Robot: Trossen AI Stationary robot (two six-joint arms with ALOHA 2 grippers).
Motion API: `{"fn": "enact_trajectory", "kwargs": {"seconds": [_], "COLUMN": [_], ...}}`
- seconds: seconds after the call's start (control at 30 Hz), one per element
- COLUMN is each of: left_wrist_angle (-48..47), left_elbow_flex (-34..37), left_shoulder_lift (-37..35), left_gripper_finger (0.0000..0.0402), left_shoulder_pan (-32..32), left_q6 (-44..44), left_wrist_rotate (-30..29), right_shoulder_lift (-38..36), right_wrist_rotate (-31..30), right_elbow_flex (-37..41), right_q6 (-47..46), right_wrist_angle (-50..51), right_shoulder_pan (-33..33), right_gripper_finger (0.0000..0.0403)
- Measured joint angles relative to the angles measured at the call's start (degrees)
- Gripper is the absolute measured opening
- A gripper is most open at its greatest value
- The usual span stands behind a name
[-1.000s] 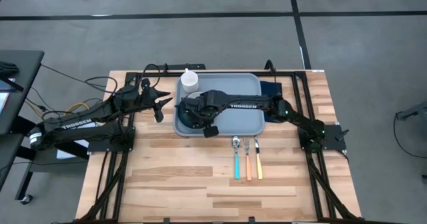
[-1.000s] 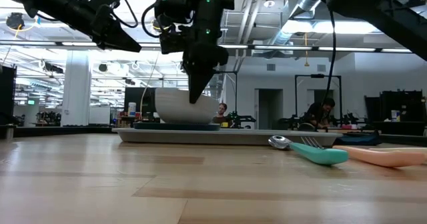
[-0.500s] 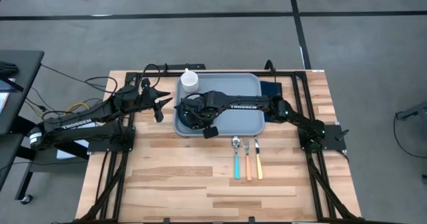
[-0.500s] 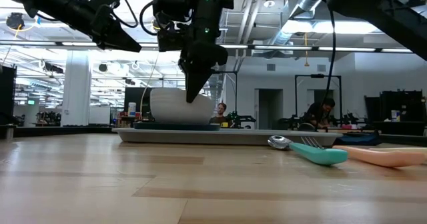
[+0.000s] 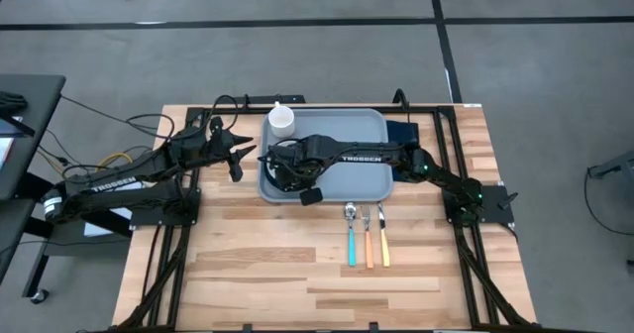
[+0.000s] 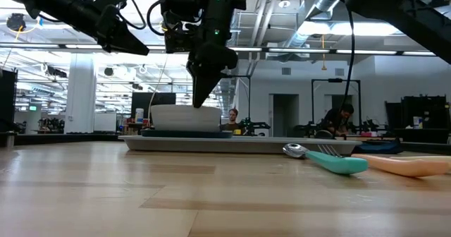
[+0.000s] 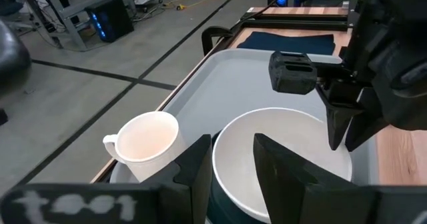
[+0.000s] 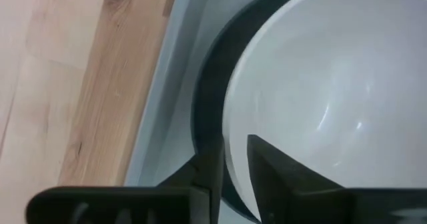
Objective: Set up tray
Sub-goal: Put the white bowl on top of the green plate, then put the blue table napkin to the right of the green plate on the gray tray
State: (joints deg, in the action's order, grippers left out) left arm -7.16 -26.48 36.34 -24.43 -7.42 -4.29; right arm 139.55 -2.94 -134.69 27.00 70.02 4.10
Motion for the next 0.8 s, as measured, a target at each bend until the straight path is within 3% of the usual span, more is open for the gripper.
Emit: {"fn": "enact_trajectory", "kwargs": {"seconds": [0.23, 0.4, 0.8], "left_wrist_angle": [-0.04, -0.07, 0.0], "left_elbow_flex": [0.0, 0.0, 0.0], "left_shoulder_lift": [0.0, 0.0, 0.0], "left_gripper_finger": [0.0103, 0.0103, 0.0103], "left_shoulder_pan": [0.0, 0.0, 0.02], "left_q6": [0.0, 0.02, -0.09], "left_wrist_rotate": [0.0, 0.0, 0.02], "right_shoulder_lift": [-0.02, -0.02, -5.15], "right_wrist_rotate": [-0.41, -4.32, -4.56], "right_elbow_flex": [0.0, -0.02, -0.04], "right_q6": [-0.02, -0.02, -3.47], "right_wrist_angle": [1.84, 4.28, 20.71], "right_shoulder_pan": [0.0, -0.26, 0.18], "right_gripper_finger": [0.0087, 0.0115, 0.0161]}}
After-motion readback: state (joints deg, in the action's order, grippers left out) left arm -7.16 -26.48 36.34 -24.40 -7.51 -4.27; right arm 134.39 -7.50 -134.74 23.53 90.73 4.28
